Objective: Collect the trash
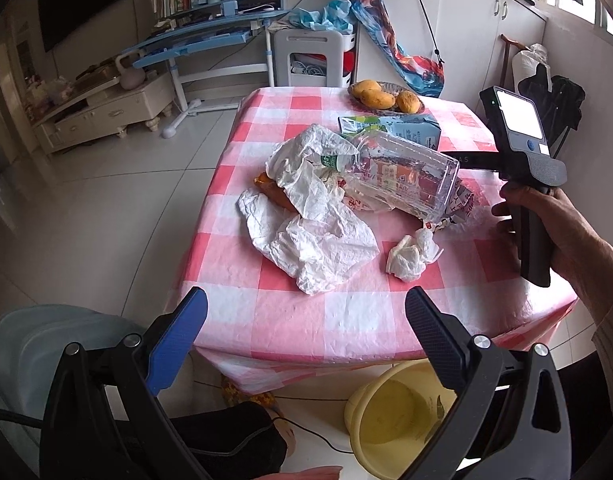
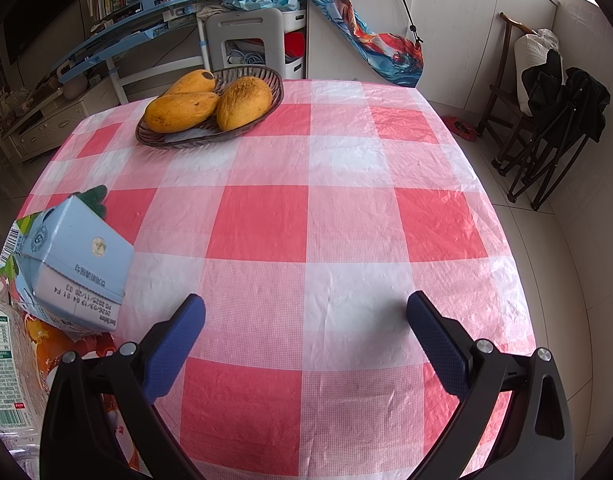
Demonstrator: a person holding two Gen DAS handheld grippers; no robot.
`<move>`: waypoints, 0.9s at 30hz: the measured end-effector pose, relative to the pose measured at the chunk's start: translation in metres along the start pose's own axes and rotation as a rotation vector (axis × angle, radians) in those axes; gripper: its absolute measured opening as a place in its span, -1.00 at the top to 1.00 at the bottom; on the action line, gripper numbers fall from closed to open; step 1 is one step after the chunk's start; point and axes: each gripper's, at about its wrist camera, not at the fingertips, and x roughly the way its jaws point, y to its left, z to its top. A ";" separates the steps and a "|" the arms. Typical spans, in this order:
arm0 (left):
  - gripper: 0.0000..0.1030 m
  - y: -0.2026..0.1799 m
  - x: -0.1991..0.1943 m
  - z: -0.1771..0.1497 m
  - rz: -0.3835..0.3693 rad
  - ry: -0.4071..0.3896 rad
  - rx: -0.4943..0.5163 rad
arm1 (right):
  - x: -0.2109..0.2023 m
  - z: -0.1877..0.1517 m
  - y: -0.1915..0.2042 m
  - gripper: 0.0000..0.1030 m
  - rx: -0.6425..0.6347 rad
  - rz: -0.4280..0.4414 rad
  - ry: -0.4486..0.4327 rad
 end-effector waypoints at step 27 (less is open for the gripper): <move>-0.86 -0.002 -0.033 0.020 0.047 -0.098 -0.002 | -0.204 -0.060 0.002 -0.87 -0.074 0.197 -0.403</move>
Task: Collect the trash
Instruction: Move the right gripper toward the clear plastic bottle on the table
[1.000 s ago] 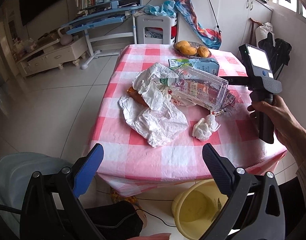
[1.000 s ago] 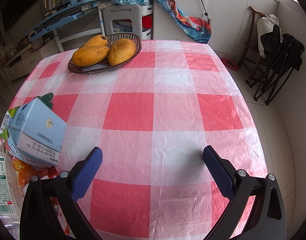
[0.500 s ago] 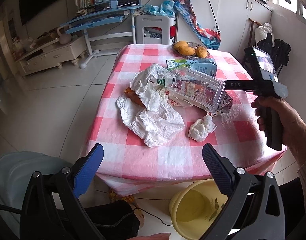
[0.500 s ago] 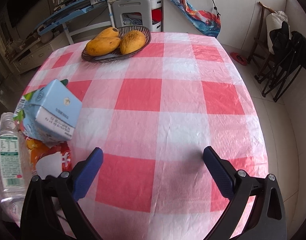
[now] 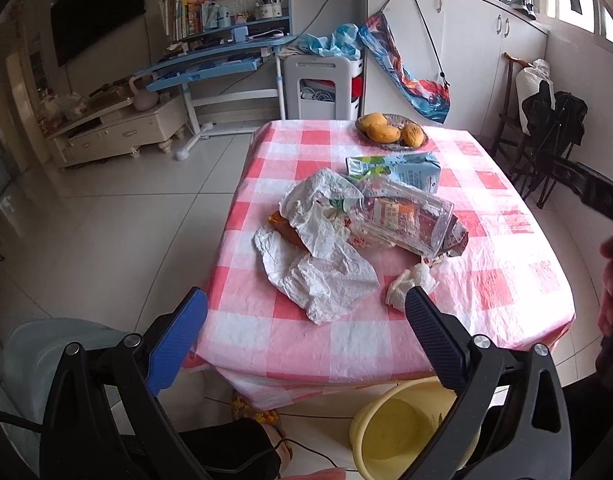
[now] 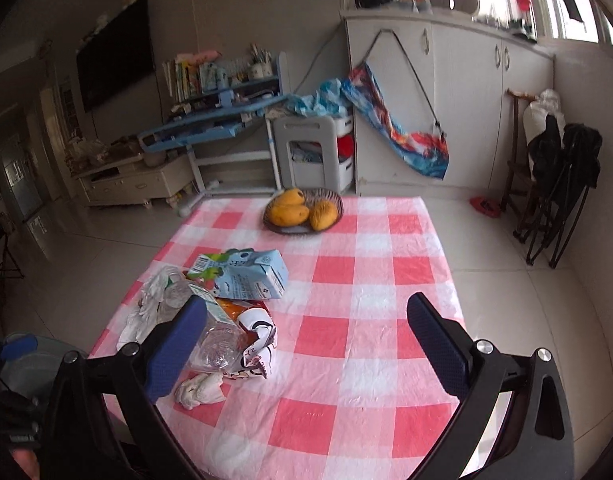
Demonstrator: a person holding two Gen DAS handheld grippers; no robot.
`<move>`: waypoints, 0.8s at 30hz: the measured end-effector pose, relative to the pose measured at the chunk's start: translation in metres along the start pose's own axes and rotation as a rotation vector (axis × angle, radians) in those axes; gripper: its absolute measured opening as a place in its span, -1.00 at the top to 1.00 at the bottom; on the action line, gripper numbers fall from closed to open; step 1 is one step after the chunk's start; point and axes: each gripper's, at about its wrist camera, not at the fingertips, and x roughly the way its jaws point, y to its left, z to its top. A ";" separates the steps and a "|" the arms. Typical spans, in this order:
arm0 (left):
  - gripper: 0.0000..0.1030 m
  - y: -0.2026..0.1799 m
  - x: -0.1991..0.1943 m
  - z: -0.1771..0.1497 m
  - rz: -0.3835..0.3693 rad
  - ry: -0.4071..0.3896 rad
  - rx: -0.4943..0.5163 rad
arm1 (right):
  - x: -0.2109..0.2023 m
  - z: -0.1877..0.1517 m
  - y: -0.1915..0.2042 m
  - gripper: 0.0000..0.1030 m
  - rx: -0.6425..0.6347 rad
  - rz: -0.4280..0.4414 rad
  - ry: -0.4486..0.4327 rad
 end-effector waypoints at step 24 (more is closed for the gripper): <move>-0.86 -0.010 0.034 0.037 -0.002 -0.115 -0.020 | 0.012 -0.008 0.039 -0.87 -0.090 0.015 -0.101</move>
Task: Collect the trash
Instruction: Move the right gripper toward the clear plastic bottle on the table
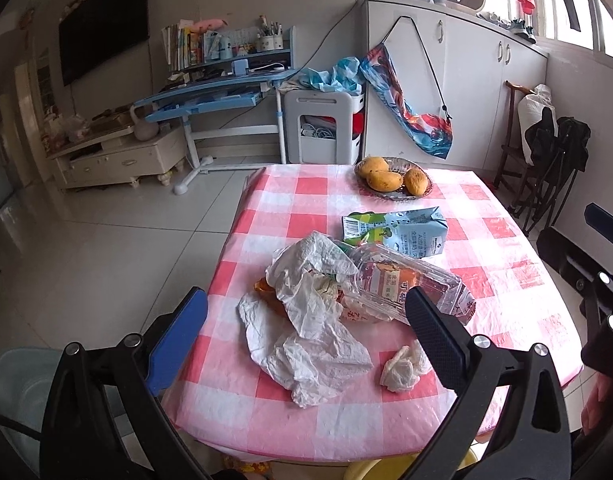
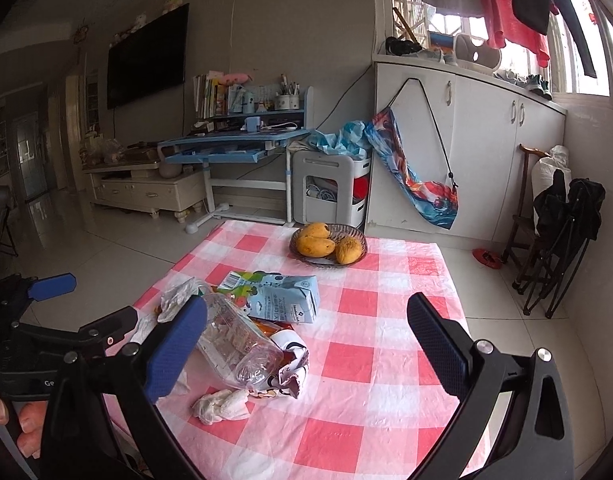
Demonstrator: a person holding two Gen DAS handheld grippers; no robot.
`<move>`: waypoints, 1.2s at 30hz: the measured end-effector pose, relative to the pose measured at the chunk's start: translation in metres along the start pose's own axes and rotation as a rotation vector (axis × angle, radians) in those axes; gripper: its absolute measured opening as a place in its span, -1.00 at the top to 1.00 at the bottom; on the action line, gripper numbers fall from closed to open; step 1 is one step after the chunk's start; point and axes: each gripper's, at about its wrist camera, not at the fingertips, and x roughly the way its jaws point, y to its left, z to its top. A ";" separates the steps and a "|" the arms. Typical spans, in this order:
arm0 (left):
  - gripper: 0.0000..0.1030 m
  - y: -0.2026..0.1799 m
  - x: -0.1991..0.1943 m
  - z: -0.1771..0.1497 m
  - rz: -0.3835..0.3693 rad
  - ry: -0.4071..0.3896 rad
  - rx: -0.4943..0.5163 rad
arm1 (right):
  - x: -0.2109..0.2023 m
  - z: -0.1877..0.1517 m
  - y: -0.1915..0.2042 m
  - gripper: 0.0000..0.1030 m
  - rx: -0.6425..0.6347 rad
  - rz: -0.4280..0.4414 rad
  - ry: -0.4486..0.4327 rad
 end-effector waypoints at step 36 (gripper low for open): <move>-0.86 0.003 0.023 -0.008 -0.007 0.060 -0.016 | 0.019 -0.003 0.010 -0.87 -0.014 0.032 0.075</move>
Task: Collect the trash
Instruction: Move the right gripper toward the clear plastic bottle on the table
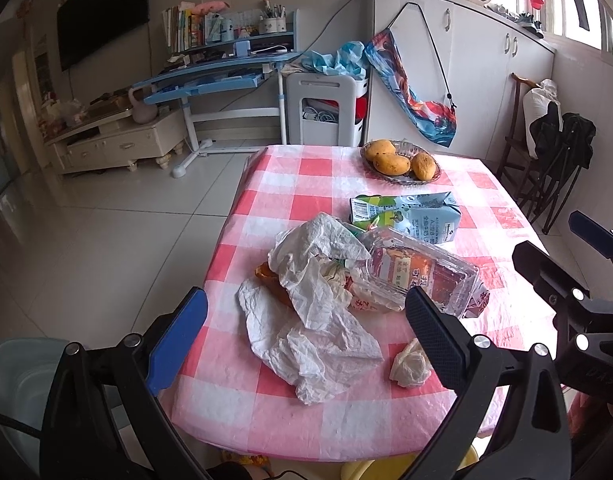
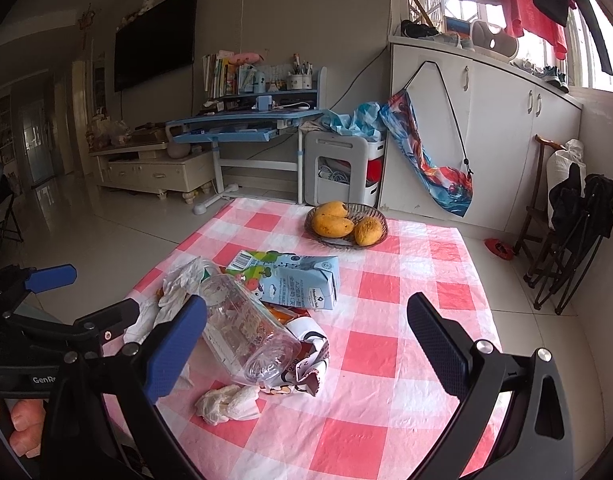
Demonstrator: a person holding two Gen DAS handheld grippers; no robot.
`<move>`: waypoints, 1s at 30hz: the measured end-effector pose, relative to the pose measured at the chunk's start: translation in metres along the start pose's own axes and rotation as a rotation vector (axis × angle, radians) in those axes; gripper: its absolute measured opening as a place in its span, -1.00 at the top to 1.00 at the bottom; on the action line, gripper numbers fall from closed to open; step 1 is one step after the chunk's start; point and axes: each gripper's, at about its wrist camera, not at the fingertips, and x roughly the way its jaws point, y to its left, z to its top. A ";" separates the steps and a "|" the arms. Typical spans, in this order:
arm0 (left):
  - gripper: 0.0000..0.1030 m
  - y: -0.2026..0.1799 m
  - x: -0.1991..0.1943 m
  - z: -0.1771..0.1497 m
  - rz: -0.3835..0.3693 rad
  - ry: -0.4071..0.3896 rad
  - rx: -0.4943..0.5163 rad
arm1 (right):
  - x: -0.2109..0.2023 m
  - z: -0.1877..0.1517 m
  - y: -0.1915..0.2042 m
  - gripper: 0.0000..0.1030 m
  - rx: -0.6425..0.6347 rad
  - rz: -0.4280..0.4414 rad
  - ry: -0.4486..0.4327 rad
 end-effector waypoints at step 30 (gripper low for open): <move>-0.86 0.043 0.034 0.003 0.092 0.102 -0.131 | 0.063 -0.010 0.024 -0.49 -0.094 0.088 0.187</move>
